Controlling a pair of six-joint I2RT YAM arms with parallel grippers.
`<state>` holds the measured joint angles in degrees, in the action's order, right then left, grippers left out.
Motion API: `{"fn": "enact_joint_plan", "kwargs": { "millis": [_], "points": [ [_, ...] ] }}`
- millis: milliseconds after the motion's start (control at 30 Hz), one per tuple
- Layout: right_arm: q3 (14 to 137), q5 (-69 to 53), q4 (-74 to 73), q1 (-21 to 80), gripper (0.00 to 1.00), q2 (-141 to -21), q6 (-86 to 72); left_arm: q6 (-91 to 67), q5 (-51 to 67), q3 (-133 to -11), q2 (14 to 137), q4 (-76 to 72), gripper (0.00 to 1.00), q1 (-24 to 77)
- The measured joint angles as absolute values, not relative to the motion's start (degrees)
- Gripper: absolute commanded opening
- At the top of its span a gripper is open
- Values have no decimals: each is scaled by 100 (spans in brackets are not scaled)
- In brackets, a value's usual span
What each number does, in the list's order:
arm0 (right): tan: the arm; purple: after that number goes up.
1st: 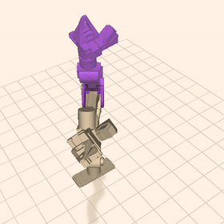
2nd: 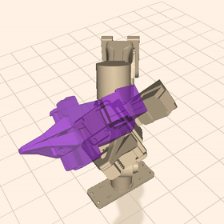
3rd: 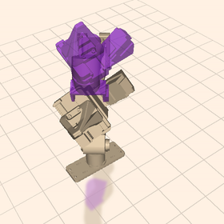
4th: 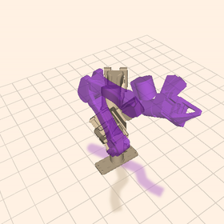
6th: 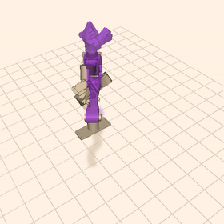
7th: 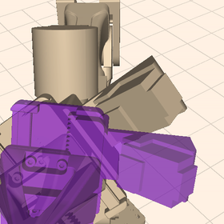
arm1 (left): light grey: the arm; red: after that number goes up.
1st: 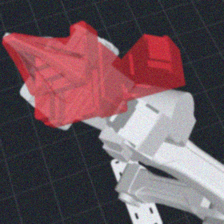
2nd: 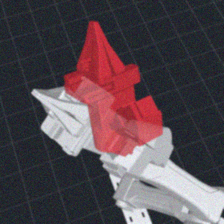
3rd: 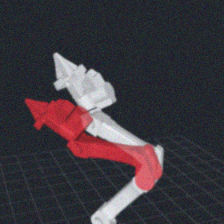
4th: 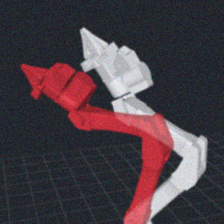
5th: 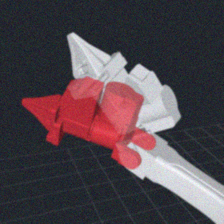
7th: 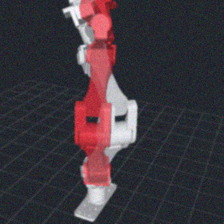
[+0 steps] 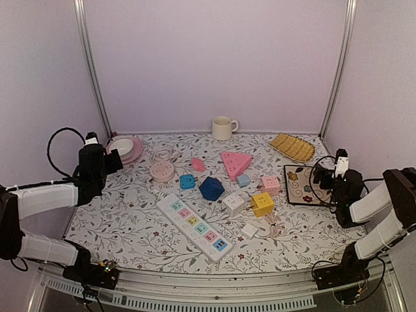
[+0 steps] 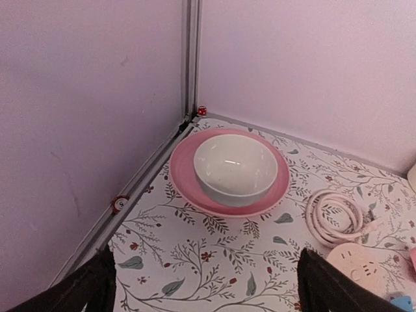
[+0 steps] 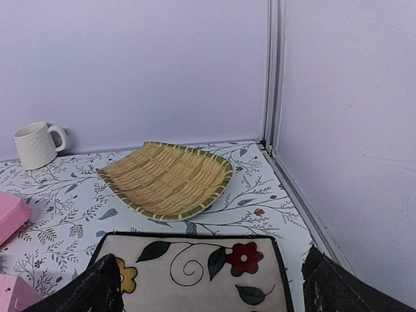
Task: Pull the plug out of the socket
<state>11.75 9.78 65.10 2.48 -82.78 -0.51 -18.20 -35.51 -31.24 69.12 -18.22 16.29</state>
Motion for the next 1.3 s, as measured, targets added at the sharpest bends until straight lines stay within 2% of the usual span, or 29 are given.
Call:
{"fn": "enact_joint_plan", "kwargs": {
  "millis": [67, 267, 533, 733, 900, 1300],
  "points": [
    [1100, 858, 7041, 248, 99, -8586, 58, -1767, -3669, -2921, 6847, -1988, 97, 1516],
    [1098, 572, 7413, 215, 99, -8731, 222, -1302, -3927, -2043, 6914, -3280, 97, 1151],
    [1168, 572, 7467, 185, 99, -8733, 222, -607, -3913, -1774, 8202, -5275, 97, 840],
    [1168, 593, 7467, 185, 99, -8735, 220, -119, -3363, -1702, 8670, -6390, 97, 808],
    [1168, 593, 7467, 185, 99, -8735, 220, 1, -2447, -1319, 8766, -7247, 97, 513],
    [1173, 596, 7465, 185, 99, -8739, 220, 47, -1798, -1264, 8895, -7526, 97, 395]
  ]
}}
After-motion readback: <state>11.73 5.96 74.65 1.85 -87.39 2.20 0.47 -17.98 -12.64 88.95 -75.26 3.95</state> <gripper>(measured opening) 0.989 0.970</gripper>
